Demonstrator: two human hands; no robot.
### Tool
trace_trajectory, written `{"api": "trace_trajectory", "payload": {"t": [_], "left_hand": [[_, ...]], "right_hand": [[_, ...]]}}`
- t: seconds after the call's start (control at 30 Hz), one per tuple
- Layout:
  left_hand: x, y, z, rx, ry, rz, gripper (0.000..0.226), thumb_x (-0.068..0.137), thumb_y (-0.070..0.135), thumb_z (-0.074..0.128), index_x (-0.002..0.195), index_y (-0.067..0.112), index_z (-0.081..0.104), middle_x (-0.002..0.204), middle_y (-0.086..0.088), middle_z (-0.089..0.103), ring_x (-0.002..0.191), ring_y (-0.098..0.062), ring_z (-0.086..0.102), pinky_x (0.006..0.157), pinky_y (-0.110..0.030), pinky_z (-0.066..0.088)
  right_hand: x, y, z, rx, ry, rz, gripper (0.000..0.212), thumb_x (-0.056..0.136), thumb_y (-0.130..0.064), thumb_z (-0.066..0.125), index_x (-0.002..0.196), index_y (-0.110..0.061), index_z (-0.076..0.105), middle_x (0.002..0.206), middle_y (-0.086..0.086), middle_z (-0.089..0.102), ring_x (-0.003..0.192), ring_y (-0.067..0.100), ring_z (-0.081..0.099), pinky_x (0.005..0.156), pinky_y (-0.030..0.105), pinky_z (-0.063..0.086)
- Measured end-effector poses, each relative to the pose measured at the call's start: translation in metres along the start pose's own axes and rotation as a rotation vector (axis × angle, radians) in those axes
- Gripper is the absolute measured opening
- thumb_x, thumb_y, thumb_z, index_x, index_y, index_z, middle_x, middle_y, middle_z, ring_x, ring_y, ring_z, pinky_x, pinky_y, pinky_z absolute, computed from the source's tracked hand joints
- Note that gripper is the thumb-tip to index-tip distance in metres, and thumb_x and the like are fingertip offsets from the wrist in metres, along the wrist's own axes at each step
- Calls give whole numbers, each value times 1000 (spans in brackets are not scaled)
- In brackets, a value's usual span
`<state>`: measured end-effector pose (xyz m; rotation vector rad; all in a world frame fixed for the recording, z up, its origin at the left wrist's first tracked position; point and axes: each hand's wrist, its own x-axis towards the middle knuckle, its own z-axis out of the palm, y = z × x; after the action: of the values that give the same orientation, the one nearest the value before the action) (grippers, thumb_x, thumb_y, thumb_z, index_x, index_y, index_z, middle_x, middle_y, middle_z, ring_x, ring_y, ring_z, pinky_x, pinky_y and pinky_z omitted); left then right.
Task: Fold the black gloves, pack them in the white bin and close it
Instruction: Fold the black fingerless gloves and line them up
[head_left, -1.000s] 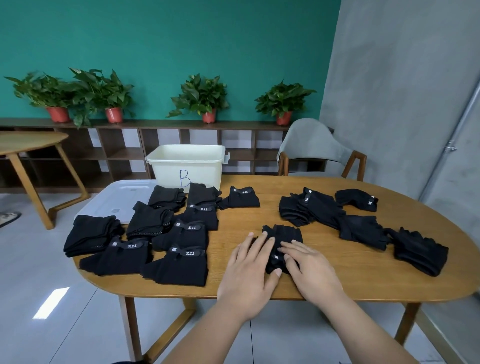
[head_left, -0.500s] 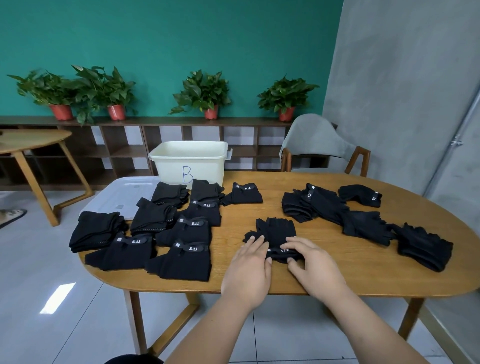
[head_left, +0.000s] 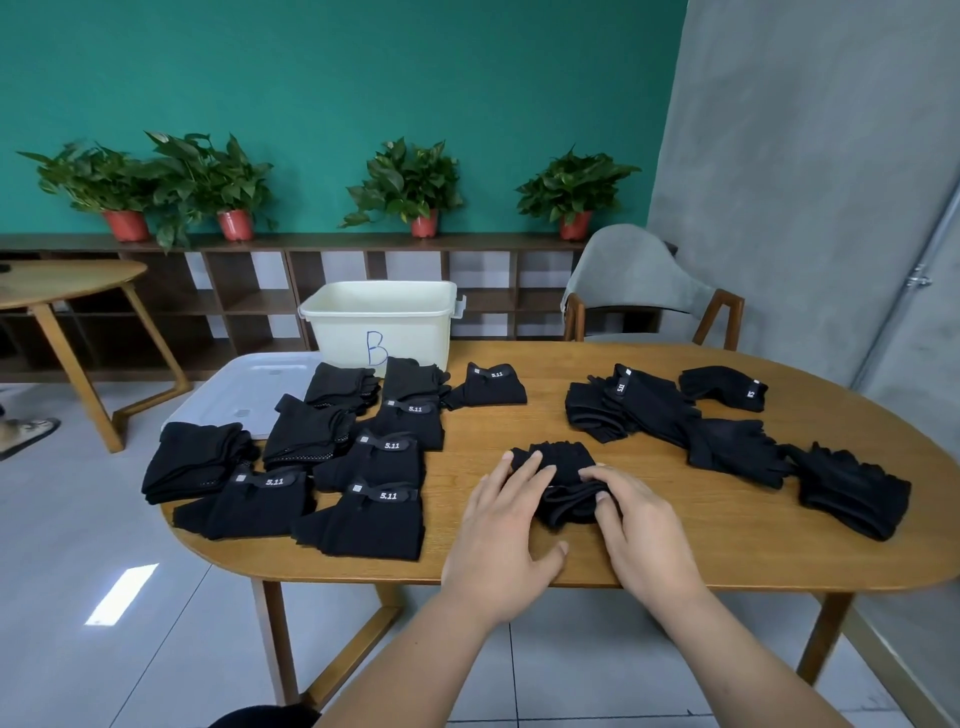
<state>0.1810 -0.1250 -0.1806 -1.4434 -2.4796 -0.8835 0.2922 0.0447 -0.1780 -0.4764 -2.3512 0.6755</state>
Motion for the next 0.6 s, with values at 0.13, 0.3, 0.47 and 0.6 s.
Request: {"api": "trace_trajectory", "payload": {"t": [0.13, 0.3, 0.47, 0.6], "left_hand": [[-1, -2, -1, -60, 55, -16, 61, 98, 32, 58, 157, 36, 43, 160, 22, 43, 158, 1, 12, 132, -33, 7], [1, -3, 6, -96, 116, -84, 39, 105, 25, 56, 143, 29, 61, 144, 16, 62, 145, -1, 42, 129, -36, 23], [3, -3, 4, -180, 118, -245, 35, 106, 31, 57, 141, 35, 62, 143, 13, 64, 149, -23, 43, 127, -37, 30], [4, -3, 2, -247, 147, -291, 34, 105, 31, 61, 139, 32, 65, 132, 11, 68, 135, -18, 56, 112, -34, 47]], "right_hand": [[-3, -3, -3, 49, -8, -20, 36, 104, -13, 52, 131, -33, 66, 129, -17, 66, 121, 2, 59, 102, 26, 50], [-7, -6, -9, 114, -9, 3, 36, 104, -19, 55, 129, -42, 65, 115, -22, 70, 101, 0, 65, 89, 25, 55], [-4, -11, -16, 219, -138, 86, 52, 92, -56, 70, 140, -52, 48, 118, -28, 68, 113, -10, 61, 97, 21, 50], [-1, -11, -14, 105, -193, 108, 73, 79, -52, 87, 139, -50, 45, 118, -33, 64, 115, -13, 57, 101, 17, 46]]}}
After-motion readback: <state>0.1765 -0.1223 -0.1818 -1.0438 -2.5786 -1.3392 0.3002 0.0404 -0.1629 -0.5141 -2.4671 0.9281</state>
